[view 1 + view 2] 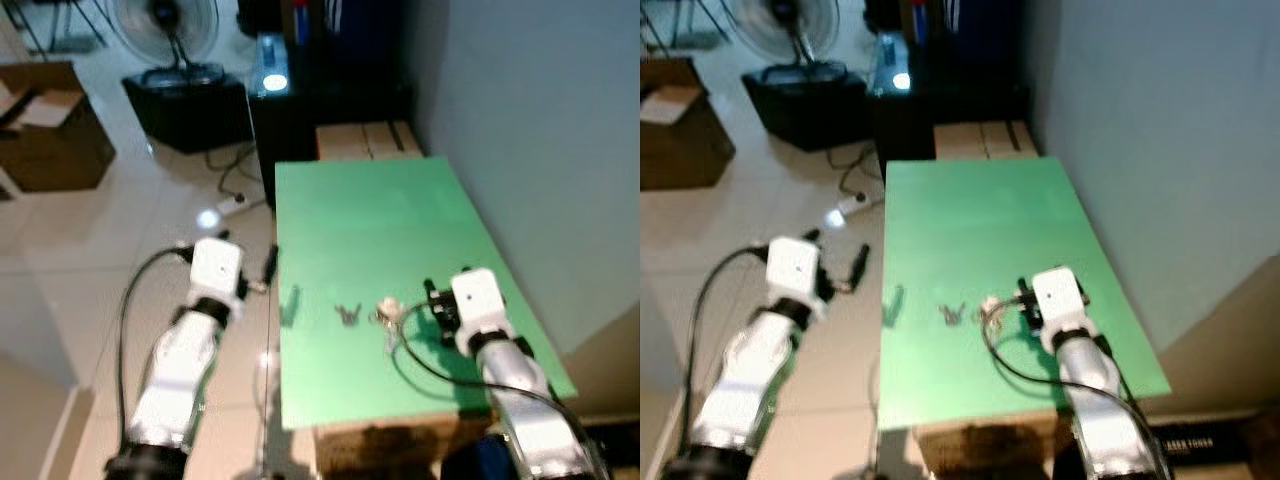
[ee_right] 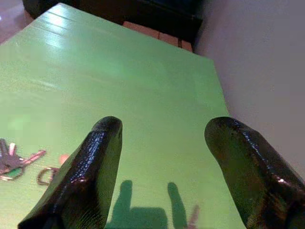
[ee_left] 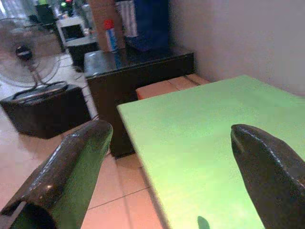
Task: Hang keys on a hook
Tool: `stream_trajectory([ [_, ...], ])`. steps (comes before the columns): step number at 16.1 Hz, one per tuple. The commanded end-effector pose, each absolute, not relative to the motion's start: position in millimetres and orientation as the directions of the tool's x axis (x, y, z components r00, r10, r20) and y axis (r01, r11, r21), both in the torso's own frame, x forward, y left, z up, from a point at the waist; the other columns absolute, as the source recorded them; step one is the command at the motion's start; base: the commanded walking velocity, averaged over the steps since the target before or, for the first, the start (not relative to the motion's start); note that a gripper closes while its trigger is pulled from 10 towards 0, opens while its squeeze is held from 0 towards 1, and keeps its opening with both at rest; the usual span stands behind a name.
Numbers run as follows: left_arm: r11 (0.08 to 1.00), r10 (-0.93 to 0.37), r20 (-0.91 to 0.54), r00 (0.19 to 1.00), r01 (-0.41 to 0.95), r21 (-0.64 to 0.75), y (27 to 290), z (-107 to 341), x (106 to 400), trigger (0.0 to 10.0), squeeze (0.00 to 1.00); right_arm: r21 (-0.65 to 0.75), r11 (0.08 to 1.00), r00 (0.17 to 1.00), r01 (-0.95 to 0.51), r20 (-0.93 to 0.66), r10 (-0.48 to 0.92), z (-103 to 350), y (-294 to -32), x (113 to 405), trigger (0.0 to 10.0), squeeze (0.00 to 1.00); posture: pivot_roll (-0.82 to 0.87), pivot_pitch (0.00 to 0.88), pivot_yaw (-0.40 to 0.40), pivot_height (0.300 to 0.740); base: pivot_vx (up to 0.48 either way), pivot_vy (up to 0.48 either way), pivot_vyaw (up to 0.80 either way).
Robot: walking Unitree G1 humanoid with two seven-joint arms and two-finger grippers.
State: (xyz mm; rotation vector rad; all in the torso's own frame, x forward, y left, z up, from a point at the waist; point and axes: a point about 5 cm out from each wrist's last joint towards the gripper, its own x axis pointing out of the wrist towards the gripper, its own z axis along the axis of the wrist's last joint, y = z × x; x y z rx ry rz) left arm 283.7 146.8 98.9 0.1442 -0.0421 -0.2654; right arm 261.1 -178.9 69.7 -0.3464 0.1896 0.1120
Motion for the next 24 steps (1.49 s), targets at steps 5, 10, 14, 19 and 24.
stream_trajectory([
  [5,0.939,-0.303,0.013,0.953,0.296,0.176,150.1,101.0,287.6,10.0,0.00,-0.294,0.928,0.935,-0.228,-0.331,0.125,50.9,-173.3,262.4,10.0,0.00,-0.08,0.059,0.037,0.740,0.000,0.000,0.00],
  [10,0.807,-0.514,-0.086,0.853,0.515,0.288,131.6,88.7,281.6,10.0,0.00,-0.298,0.896,0.879,-0.329,-0.443,0.176,26.8,-163.2,268.0,10.0,0.00,-0.07,0.088,0.040,0.740,0.000,0.000,0.00],
  [14,0.749,-0.584,-0.133,0.800,0.595,0.291,132.5,86.3,273.1,10.0,0.00,-0.285,0.855,0.822,-0.432,-0.516,0.243,14.4,-137.5,281.8,10.0,0.00,-0.05,0.091,0.039,0.740,0.000,0.000,0.00],
  [19,0.771,-0.561,-0.118,0.819,0.569,0.286,135.5,90.5,279.0,10.0,0.00,-0.234,0.846,0.794,-0.480,-0.525,0.306,25.1,-114.6,306.3,10.0,1.00,-0.05,0.076,0.038,0.740,0.000,0.000,0.00],
  [24,0.778,-0.563,-0.104,0.820,0.568,0.269,138.5,95.7,277.7,10.0,0.00,-0.231,0.840,0.727,-0.492,-0.640,0.250,21.0,-110.6,314.3,10.0,1.00,-0.03,0.079,0.027,0.740,0.000,0.000,0.00],
])
